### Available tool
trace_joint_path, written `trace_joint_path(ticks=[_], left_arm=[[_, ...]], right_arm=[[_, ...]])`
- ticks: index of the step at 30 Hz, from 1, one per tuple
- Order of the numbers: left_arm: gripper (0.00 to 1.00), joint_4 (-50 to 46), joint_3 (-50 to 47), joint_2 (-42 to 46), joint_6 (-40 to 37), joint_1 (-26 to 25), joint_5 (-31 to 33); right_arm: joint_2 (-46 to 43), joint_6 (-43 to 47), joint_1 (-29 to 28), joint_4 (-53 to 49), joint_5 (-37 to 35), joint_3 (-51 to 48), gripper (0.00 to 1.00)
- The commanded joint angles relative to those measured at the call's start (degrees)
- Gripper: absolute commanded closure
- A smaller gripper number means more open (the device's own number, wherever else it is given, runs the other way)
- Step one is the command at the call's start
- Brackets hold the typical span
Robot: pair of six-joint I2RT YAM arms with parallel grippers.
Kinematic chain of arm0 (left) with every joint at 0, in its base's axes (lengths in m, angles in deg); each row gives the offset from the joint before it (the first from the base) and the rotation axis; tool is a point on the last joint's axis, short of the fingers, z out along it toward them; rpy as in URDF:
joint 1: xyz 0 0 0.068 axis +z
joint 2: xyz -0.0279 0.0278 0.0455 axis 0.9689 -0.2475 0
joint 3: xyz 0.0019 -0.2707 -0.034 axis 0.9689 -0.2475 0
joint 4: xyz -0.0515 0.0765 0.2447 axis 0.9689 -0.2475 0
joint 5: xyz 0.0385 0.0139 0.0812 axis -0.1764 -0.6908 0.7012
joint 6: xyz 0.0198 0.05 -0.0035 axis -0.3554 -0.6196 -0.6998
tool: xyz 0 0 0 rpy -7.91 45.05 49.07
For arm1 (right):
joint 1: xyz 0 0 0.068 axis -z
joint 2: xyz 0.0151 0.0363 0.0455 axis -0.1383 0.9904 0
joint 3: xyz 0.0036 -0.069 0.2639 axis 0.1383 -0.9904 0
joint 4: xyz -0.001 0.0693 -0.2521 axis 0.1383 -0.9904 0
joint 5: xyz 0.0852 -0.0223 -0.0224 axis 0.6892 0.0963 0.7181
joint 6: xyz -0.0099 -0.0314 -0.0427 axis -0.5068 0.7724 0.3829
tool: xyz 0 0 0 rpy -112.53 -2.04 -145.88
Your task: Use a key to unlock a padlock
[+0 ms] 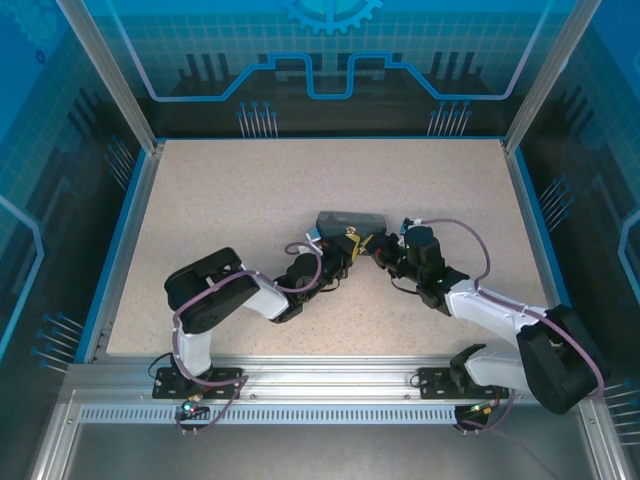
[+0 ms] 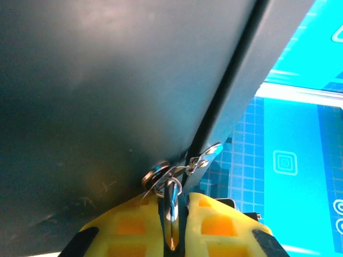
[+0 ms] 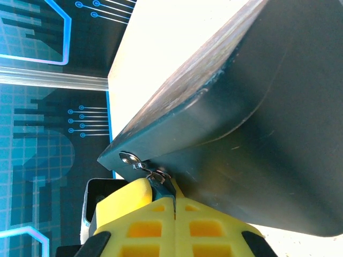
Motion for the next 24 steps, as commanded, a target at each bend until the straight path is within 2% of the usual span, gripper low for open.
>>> trace_joint_path(ticks=[1, 8, 14, 20, 24], left_arm=[[1.00, 4.23, 2.60, -1.61, 1.01, -2.14, -4.54], [1.00, 6.77, 1.87, -4.25, 0.78, -3.66, -5.69], [1.00, 6.77, -0.44, -3.97, -4.44, -3.86, -9.50], [1.00, 6.77, 0.84, -4.17, -5.54, -4.43, -11.54], [1.00, 6.77, 3.69, -4.82, -3.43, -5.00, -12.27]], right_arm=[[2.16, -2.66, -0.52, 7.51, 3.72, 2.83, 1.00], [5.10, -11.43, -0.54, 11.99, 2.00, 2.12, 1.00], [6.68, -17.54, 0.25, 13.09, 3.11, 1.54, 1.00], [8.11, -15.52, -1.68, 11.09, 1.74, 2.49, 1.00], [10.37, -14.31, -2.65, 15.16, 1.59, 1.82, 1.00]])
